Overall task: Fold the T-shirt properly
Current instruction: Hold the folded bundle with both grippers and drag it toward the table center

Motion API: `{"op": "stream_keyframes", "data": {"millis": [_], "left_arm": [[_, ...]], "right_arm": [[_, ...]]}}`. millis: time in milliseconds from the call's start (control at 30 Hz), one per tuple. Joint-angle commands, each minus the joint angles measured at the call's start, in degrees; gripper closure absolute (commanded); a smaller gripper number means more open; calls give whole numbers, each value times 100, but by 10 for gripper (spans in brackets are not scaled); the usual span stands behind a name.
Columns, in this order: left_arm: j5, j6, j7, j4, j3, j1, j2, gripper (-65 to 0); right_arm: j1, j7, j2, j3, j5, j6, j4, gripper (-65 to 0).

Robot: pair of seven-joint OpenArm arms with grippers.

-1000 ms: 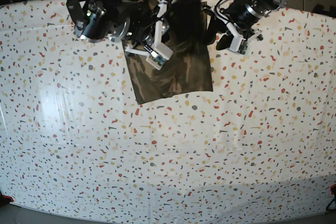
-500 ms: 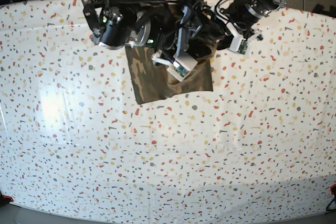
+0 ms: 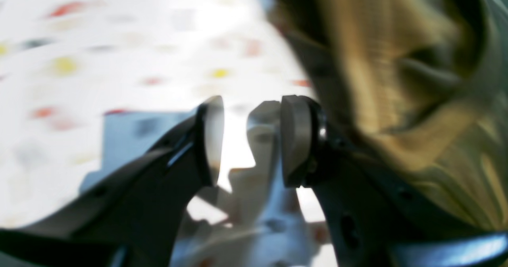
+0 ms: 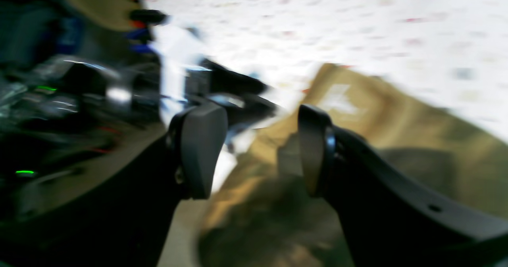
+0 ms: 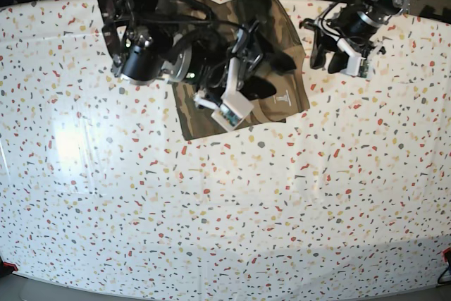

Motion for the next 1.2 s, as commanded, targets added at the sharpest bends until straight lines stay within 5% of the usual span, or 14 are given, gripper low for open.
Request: {"op": "stream_keyframes", "data": {"millis": [0, 133, 233, 367, 533, 733, 833, 933, 1167], "left_arm": [[-330, -114, -136, 175, -179, 13, -20, -232], [-1388, -660, -92, 669, -643, 205, -20, -232], [-1788, -670, 190, 1204, -562, 483, -17, -216], [-1912, -670, 625, 1423, -15, 772, -17, -134], [-1862, -670, 763, 1421, 802, 1062, -17, 0], [-1871, -670, 850, 1421, 1626, 1453, -17, 0], [-1344, -670, 647, 1360, 1991, 1449, -17, 0], [-1108, -188, 262, 990, 2175, 1373, -17, 0], [-815, 133, 37, -450, 2164, 549, -22, 0]], "right_arm": [[111, 131, -4, 157, -90, 55, 92, -332], [219, 146, 240, 728, -487, 50, 79, -294], [264, 271, 505, 1043, -514, 50, -68, -213], [422, 498, 584, 1117, -903, 42, -708, -9], [892, 828, 538, 1099, -914, 50, -1784, 0], [1497, 828, 542, 907, -1436, 50, -2767, 0], [1578, 815, 542, 885, -1491, 52, -2986, 0], [1519, 756, 546, 887, -1569, 52, -2990, 0], [1191, 756, 562, 898, -2162, 57, -2990, 0]]}}
